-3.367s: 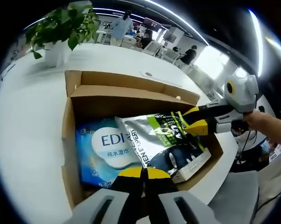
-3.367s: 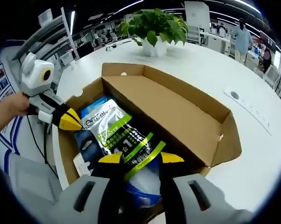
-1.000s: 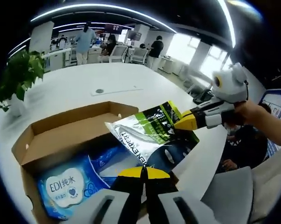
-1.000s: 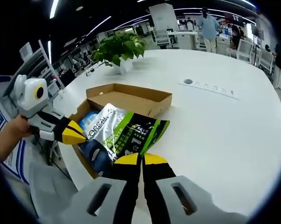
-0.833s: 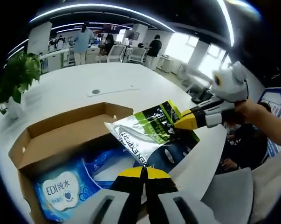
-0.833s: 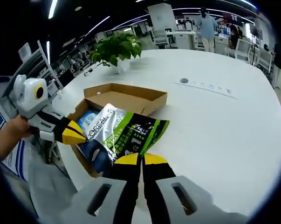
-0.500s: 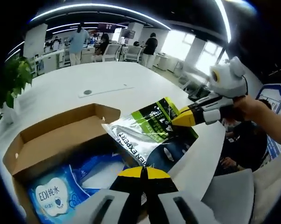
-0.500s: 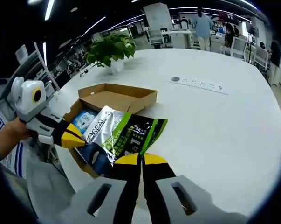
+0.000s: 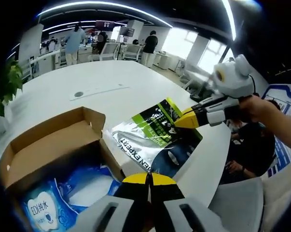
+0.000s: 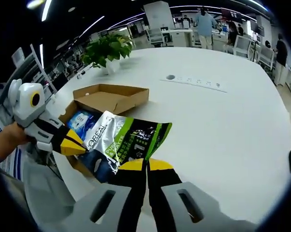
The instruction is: Operate the shoe box by opening the lid, removing the specified soft item, and placing it in the target area until the item is outside and the box remains undamaged.
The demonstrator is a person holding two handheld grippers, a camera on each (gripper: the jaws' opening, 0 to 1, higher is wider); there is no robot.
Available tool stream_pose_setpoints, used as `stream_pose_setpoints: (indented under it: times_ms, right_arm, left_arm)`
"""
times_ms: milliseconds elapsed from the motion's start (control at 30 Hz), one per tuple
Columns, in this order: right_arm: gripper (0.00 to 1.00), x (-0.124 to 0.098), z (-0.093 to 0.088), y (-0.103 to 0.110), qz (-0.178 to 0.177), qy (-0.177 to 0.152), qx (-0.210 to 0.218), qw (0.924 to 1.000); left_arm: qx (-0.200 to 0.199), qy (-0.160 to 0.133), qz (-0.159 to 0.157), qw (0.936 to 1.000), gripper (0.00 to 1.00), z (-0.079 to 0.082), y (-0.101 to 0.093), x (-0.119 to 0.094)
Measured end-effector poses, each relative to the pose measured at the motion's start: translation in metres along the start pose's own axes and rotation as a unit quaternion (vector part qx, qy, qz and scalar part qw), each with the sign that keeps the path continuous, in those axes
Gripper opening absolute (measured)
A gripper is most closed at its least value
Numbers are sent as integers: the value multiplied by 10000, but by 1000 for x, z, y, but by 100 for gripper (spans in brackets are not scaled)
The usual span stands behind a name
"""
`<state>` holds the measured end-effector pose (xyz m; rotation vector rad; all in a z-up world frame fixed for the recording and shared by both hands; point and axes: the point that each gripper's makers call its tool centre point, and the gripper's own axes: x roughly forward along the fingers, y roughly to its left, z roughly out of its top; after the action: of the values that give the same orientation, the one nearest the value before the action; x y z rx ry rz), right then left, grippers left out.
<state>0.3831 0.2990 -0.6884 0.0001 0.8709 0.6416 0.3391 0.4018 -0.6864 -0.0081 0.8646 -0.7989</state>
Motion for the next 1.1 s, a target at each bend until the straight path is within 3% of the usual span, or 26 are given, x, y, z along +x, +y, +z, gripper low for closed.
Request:
stream_pose_setpoints:
  times_ms: [567, 933, 1100]
  right_arm:
    - [0, 13, -17, -36, -215, 179, 142, 9995]
    - [0, 32, -21, -50, -315, 264, 209, 9989]
    - [0, 43, -23, -56, -360, 353, 177, 9986]
  left_arm:
    - [150, 269, -25, 9995, 0, 5, -2, 36]
    - [420, 674, 96, 9968, 0, 7, 11, 57]
    - [731, 943, 182, 9927, 0, 6, 17, 66]
